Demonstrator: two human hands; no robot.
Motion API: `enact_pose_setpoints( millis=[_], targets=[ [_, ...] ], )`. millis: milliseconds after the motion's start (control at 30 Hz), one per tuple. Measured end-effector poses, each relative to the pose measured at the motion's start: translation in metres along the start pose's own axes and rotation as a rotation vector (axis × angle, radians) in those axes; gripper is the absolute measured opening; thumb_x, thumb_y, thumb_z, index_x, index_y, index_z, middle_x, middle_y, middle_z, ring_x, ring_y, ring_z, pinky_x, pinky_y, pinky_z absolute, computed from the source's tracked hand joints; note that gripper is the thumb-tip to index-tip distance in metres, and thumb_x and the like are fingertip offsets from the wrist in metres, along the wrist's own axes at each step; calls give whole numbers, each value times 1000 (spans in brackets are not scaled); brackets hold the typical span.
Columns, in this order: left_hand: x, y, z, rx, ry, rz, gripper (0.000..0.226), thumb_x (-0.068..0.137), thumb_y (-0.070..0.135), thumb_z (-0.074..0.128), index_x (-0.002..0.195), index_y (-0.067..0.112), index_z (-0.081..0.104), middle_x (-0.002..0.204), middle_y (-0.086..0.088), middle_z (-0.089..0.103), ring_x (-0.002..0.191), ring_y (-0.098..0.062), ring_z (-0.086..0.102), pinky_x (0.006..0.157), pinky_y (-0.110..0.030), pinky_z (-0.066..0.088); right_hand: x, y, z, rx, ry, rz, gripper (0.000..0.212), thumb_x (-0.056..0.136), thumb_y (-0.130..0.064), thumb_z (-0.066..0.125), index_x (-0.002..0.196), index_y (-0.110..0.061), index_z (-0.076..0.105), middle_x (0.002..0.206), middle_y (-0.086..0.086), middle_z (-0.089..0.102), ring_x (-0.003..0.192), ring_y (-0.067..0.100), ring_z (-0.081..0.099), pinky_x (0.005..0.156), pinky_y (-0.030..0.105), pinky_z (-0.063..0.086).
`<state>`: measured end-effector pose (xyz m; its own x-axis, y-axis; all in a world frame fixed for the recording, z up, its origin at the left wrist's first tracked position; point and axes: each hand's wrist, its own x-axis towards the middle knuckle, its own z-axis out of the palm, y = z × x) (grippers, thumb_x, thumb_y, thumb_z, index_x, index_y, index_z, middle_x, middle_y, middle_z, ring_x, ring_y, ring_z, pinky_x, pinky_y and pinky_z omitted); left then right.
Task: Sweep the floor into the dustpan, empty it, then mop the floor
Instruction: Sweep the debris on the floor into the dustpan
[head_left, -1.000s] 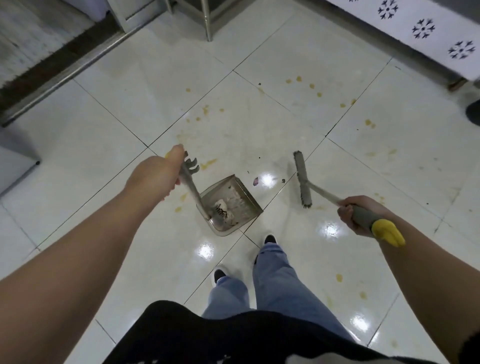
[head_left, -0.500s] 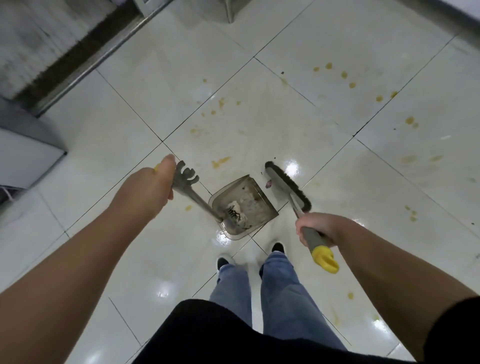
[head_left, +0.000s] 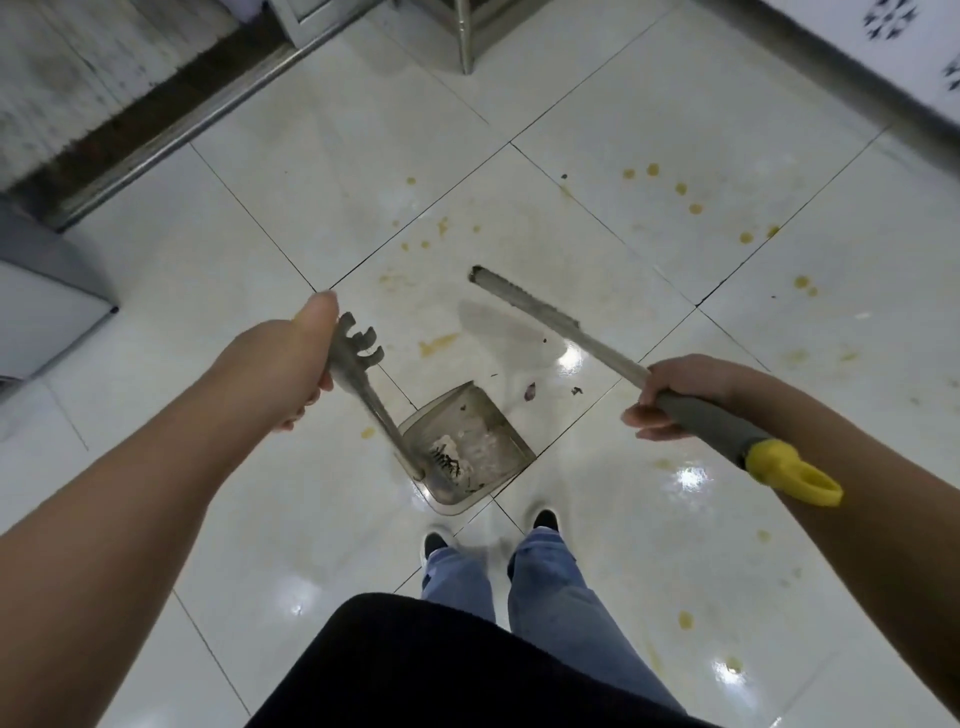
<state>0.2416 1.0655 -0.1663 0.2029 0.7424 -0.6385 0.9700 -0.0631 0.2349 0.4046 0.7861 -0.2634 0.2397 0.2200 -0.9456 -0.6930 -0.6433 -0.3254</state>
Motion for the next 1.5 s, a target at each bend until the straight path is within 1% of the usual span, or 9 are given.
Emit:
enact_pose_setpoints(
  millis=[67, 200, 300, 433, 533, 633, 1033, 1267, 1500],
  targets=[
    [-5, 7, 5, 47, -10, 11, 58, 77, 53, 28, 49, 5, 46, 45, -8, 43, 43, -21, 38, 54, -27, 34, 9, -7, 2, 15, 37, -10, 11, 91, 8, 42, 88, -3, 43, 82, 17, 56, 66, 26, 65, 49, 31, 59],
    [-18, 6, 17, 118, -36, 223, 55, 63, 56, 21, 53, 11, 50, 61, -8, 52, 56, -26, 48, 61, -31, 39, 44, -5, 3, -134, 158, -29, 19, 90, 4, 50, 74, 0, 42, 61, 15, 50, 31, 12, 52, 35, 17, 44],
    [-18, 12, 15, 125, -18, 236, 51, 63, 54, 21, 49, 13, 48, 59, -6, 51, 55, -25, 47, 61, -31, 38, 70, 10, -2, -130, 228, 86, 19, 95, -16, 53, 93, -2, 41, 62, 9, 46, 47, 15, 45, 35, 16, 43],
    [-11, 19, 12, 132, 0, 242, 51, 65, 53, 18, 49, 13, 47, 57, -7, 47, 55, -26, 45, 65, -34, 39, 81, 41, 9, -397, 146, 227, 40, 96, -7, 39, 58, -1, 50, 61, 10, 47, 51, 22, 43, 47, 23, 36],
    [-8, 16, 12, 153, 7, 262, 53, 68, 52, 17, 52, 12, 48, 59, -8, 48, 59, -27, 47, 68, -35, 41, 75, 79, 27, -498, 161, 287, 16, 96, -5, 35, 105, -2, 49, 66, 12, 54, 47, 18, 52, 37, 18, 42],
    [-11, 14, 12, 162, 2, 273, 53, 68, 53, 17, 52, 13, 48, 62, -9, 49, 61, -28, 48, 69, -35, 40, 62, 111, 46, -687, 157, 276, 63, 96, -6, 37, 149, -18, 8, 80, 13, 51, 56, 15, 54, 38, 20, 45],
    [-17, -1, 13, 97, 11, 315, 53, 71, 51, 21, 44, 14, 49, 57, -6, 52, 58, -27, 50, 66, -35, 41, 11, 118, 31, -340, -78, 201, 57, 90, 9, 41, 138, -19, 28, 35, 7, 41, 28, 14, 40, 34, 15, 36],
    [-20, -7, 17, 152, 2, 338, 46, 82, 42, 22, 57, 13, 47, 60, -7, 52, 59, -26, 49, 61, -32, 36, 23, 86, 55, -374, 74, 51, 34, 88, 9, 37, 118, -5, 34, 60, 14, 45, 29, 17, 46, 34, 17, 37],
    [-16, -14, 12, 126, 29, 345, 51, 83, 47, 23, 53, 14, 49, 60, -4, 52, 57, -22, 48, 57, -29, 34, 52, 87, 92, -557, 211, 132, 51, 98, -13, 41, 147, -10, 27, 71, 4, 38, 54, 14, 43, 28, 17, 37]
  ],
)
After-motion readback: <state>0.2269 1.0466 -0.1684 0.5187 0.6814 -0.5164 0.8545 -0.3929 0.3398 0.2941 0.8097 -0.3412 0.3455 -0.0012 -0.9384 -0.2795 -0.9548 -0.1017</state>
